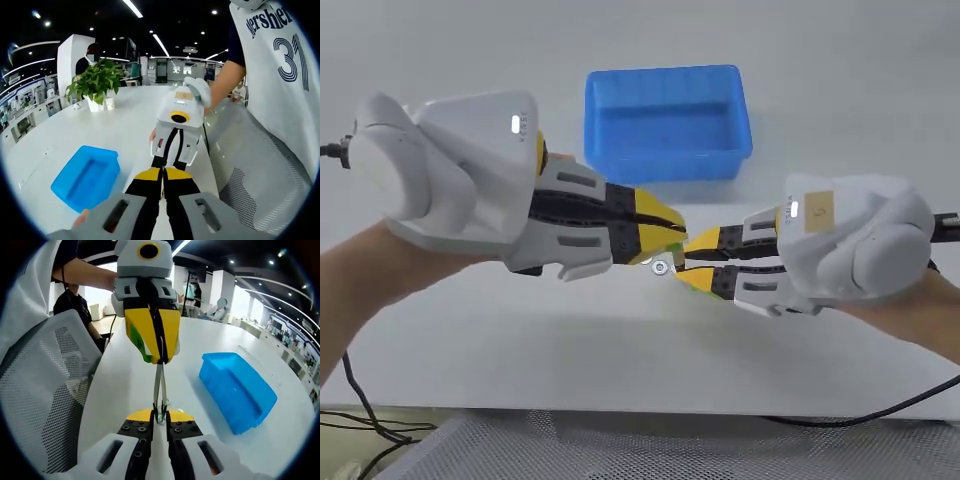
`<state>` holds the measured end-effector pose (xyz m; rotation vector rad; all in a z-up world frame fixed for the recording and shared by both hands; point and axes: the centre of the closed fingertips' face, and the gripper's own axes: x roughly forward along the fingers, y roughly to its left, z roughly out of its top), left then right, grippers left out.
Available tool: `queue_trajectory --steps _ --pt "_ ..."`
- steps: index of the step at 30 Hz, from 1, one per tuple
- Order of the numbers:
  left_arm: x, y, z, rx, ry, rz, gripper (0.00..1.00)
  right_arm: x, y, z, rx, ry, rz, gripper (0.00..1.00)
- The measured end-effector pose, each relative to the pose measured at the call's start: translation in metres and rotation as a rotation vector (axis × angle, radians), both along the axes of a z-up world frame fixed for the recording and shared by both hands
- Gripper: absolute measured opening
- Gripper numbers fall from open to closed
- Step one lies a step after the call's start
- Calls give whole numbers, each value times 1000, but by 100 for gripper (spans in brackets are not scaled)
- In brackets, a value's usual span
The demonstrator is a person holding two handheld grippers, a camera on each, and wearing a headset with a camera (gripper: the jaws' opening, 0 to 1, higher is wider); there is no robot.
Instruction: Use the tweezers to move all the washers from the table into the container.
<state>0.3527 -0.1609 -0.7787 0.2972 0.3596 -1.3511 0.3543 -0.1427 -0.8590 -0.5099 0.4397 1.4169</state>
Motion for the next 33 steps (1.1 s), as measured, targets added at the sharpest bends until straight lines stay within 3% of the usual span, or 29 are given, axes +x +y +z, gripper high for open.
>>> queue_trajectory --steps 18,33 --pt "0 1 0 2 17 -2 5 -1 3 -3 -6 33 75 10" --pt "-1 3 3 14 25 -11 5 -3 4 0 -6 50 79 9"
